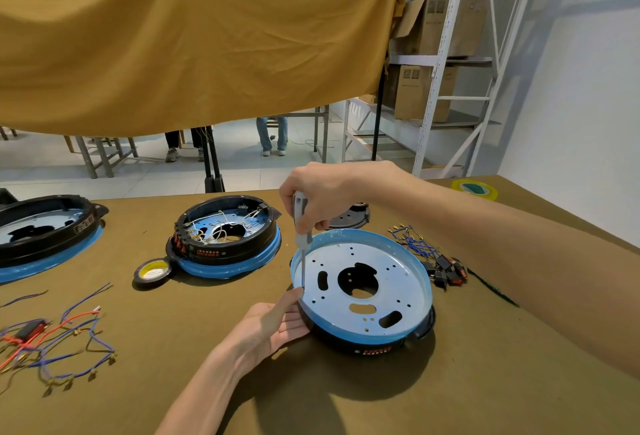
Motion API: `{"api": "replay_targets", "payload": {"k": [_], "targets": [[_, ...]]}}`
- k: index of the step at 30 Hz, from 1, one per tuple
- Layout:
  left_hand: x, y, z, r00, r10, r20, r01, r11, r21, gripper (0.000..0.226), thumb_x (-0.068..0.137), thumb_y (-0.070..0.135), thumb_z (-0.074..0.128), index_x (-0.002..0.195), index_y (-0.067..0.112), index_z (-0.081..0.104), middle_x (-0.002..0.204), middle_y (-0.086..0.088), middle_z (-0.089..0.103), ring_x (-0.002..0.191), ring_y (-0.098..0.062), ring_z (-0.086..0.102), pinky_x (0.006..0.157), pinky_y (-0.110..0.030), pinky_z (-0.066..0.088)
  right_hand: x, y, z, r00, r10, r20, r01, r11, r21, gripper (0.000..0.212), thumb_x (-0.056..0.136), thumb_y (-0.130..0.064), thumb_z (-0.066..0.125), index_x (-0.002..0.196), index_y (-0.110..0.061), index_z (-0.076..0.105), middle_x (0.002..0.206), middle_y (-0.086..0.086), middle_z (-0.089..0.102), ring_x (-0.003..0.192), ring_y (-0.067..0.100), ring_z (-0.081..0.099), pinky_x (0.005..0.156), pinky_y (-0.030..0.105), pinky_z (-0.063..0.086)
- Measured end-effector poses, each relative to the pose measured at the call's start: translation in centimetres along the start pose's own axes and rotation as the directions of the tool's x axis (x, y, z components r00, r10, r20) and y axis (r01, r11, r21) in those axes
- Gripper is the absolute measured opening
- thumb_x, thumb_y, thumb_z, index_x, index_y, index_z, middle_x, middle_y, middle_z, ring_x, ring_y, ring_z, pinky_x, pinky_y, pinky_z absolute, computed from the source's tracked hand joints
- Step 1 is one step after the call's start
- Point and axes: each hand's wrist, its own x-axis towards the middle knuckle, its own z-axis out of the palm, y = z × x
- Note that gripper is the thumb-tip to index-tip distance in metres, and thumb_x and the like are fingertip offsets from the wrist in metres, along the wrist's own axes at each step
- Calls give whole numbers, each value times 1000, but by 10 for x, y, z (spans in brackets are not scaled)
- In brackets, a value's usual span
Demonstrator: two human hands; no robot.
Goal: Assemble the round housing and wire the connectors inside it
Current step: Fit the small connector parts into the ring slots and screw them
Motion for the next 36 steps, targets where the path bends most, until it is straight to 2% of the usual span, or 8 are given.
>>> {"api": "replay_targets", "payload": {"k": [9,18,20,22,26,29,33,36], "targets": [[-3,0,1,1000,20,11,-20,1000,7,84,61,43,85,124,-4,54,118,-25,69,104,-36,72,77,-36,64,-4,1,3,1000,16,-25,-15,1000,10,15,87,-18,79,91,-14,65,81,6,74,62,14,74,59,23,58],[-10,5,6,1000,-1,-20,1,1000,-13,76,59,43,85,113,-3,58,109,-23,71,97,-33,74,69,-34,64,-14,-8,8,999,-2,-54,2,1000,-12,16,87,-18,80,89,-16,64,83,4,73,62,11,74,56,19,56],[-12,4,7,999,21,-37,-21,1000,-20,75,58,47,86,108,-1,58,101,-18,74,92,-28,75,67,-32,63,-29,0,11,994,23,-103,-16,998,67,17,85,-17,82,90,-14,65,84,5,75,63,11,74,57,20,57],[-13,1,6,998,46,-50,-48,997,-55,84,60,51,87,118,-1,56,104,-16,71,97,-27,73,70,-31,62,-51,17,16,976,98,-194,-50,969,241,21,83,-17,83,91,-12,65,87,6,75,68,12,76,60,24,60],[-22,0,11,997,74,3,-73,989,-131,95,73,47,86,143,-2,43,127,-13,62,102,-21,65,90,-35,56,-99,64,53,883,330,-335,-55,780,623,24,83,-10,81,86,-4,58,81,13,78,73,21,78,67,34,65],[-31,6,25,997,75,-30,-79,981,-178,71,69,31,89,123,3,51,126,-11,62,94,-18,61,85,-35,53,-120,92,96,738,562,-375,-33,584,811,30,91,-15,72,79,-10,45,72,12,75,63,22,75,55,30,60],[-44,20,36,986,126,-112,-157,928,-337,37,76,16,82,106,5,63,93,-14,78,93,-25,70,67,-35,56,-141,123,151,494,760,-422,-151,553,819,31,97,-25,62,77,-16,40,55,2,61,55,25,59,56,36,48],[-52,38,40,917,365,-161,-393,895,-209,19,89,10,72,108,10,70,98,-9,79,85,-17,77,67,-30,59,-154,134,187,470,771,-430,-393,619,680,28,97,-31,57,77,-19,41,74,6,62,73,31,57,65,39,42]]}}
